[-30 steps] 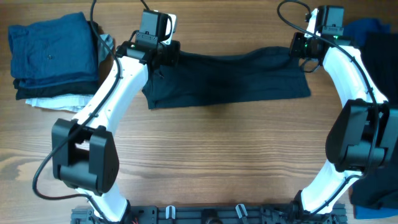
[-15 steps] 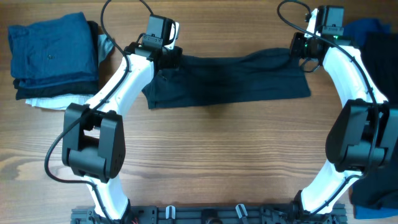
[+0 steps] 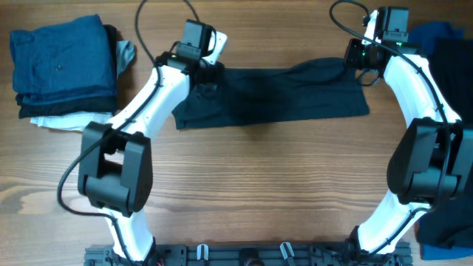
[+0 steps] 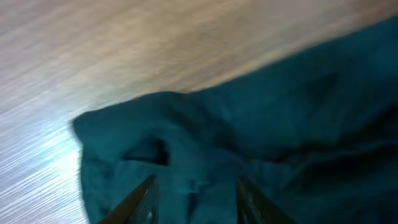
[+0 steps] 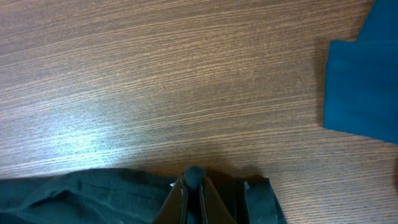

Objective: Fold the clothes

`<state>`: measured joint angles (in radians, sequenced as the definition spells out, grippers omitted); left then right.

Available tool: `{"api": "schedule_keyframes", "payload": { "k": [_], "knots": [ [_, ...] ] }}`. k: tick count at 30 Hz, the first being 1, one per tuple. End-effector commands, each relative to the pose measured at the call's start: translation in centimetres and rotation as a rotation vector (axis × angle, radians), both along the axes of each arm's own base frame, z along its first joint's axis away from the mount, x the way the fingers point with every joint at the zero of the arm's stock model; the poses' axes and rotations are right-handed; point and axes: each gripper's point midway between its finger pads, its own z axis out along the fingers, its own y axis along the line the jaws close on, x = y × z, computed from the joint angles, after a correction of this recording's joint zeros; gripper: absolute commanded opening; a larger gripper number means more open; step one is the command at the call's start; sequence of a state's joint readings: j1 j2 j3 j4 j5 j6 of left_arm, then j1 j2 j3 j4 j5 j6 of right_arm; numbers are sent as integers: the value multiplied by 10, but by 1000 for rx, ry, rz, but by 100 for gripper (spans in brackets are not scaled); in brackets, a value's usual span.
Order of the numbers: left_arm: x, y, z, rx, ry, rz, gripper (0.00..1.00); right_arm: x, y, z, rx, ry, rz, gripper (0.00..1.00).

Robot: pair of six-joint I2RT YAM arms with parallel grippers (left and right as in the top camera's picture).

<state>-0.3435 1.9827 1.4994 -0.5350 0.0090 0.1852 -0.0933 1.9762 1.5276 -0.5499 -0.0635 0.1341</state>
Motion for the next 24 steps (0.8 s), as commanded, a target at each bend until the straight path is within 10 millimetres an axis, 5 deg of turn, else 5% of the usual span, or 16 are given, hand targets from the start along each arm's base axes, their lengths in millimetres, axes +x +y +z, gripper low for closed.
{"api": "schedule_keyframes", "payload": {
  "k": [1, 6, 16, 24],
  "knots": [
    [-7, -15, -40, 53, 63, -98, 40, 1, 4, 11, 7, -23, 13, 4],
    [0, 0, -43, 141, 34, -50, 41, 1, 3, 11, 6, -23, 12, 4],
    [16, -5, -34, 119, -42, -38, 40, 1, 3, 11, 6, -23, 12, 4],
    [15, 2, -53, 164, -13, -22, 40, 1, 3, 11, 5, -23, 13, 4]
  ]
}}
